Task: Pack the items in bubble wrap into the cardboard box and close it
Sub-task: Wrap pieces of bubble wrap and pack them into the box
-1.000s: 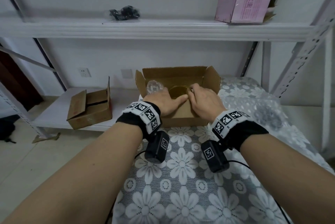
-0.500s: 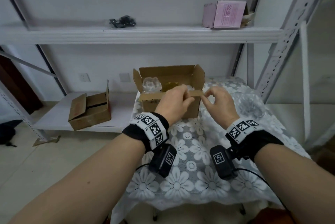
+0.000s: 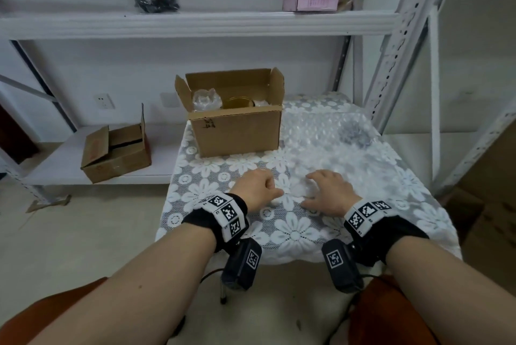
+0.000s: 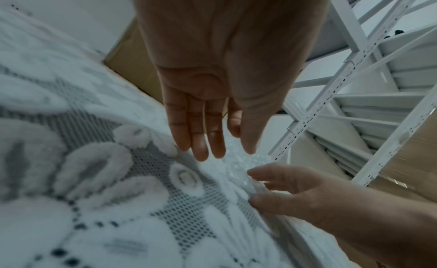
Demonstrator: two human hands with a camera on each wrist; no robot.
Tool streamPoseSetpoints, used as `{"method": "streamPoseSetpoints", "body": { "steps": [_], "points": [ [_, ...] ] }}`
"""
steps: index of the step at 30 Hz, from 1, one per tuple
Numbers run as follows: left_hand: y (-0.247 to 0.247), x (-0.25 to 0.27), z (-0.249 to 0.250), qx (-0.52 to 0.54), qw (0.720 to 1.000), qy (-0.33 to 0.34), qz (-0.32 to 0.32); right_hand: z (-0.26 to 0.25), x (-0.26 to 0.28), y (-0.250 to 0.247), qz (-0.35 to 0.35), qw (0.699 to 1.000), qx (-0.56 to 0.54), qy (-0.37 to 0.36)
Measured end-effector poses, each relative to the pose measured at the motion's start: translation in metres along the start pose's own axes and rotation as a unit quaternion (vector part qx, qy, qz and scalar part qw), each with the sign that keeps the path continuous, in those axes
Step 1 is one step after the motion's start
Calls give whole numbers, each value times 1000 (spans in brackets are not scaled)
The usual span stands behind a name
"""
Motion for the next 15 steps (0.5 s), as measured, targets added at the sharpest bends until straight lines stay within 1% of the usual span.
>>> {"method": "streamPoseSetpoints", "body": {
  "steps": [2,4,5,7,9,10,12,13,15],
  "points": [
    [4,1,4,16,1000,-5,-23,6,1,2,47,998,34,-10],
    [8,4,10,45,997,-8,-64,11,2,3,87,994,56,-25],
    [10,5,13,66,994,-12,-84,13,2,2,102,994,43,-29],
    [14,4,16,128,985,-29,-108,16,4,-2,124,991,-38,-31],
    [17,1,17,188,977,-37,-98,13,7,-6,146,981,-116,-56],
    [17,0,17,219,972,-29,-82,9,10,-6,155,975,-135,-78],
    [15,-2,19,255,966,9,-49,-2,15,-6,152,969,-145,-128],
    [14,-1,21,239,970,27,-38,-8,18,-4,143,967,-144,-151],
    [11,0,22,185,982,44,-15,-17,25,0,124,964,-141,-191]
  ]
}}
Point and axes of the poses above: each hand's wrist, its own x-axis away from the middle knuckle, its own y-axis out of the palm, z = x × y, the point moved 2 cm from there along -x, towards the middle knuckle, and after that the axes turned 12 degrees about -z, right-handed, at the moved point
